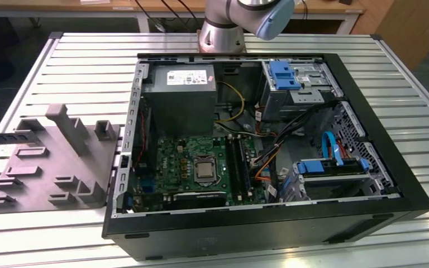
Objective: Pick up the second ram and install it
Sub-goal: 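Pick up the second ram and move it above second insertion slot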
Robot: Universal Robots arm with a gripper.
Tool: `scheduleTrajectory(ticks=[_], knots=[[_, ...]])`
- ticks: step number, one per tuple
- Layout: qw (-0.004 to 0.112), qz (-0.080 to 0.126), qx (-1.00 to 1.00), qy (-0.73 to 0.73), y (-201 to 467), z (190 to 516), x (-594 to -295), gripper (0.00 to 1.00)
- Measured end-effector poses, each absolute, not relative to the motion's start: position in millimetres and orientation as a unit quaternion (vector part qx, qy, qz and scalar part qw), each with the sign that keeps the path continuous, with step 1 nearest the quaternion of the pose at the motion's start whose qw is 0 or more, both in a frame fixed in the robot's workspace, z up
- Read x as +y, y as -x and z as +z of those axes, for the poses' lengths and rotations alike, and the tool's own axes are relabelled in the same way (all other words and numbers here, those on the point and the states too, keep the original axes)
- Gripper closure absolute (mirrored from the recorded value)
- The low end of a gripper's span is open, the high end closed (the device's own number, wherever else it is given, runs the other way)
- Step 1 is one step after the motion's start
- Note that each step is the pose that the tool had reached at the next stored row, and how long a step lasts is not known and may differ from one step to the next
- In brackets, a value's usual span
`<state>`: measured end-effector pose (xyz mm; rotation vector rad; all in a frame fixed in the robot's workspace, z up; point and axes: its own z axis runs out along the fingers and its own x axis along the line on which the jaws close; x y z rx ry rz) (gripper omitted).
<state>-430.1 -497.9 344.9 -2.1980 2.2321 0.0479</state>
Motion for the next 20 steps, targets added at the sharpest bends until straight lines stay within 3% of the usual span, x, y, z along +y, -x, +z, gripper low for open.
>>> scheduleTrajectory(ticks=[20], knots=[[0.005, 0.015, 0.712, 0.702, 430, 392, -498, 0.88]])
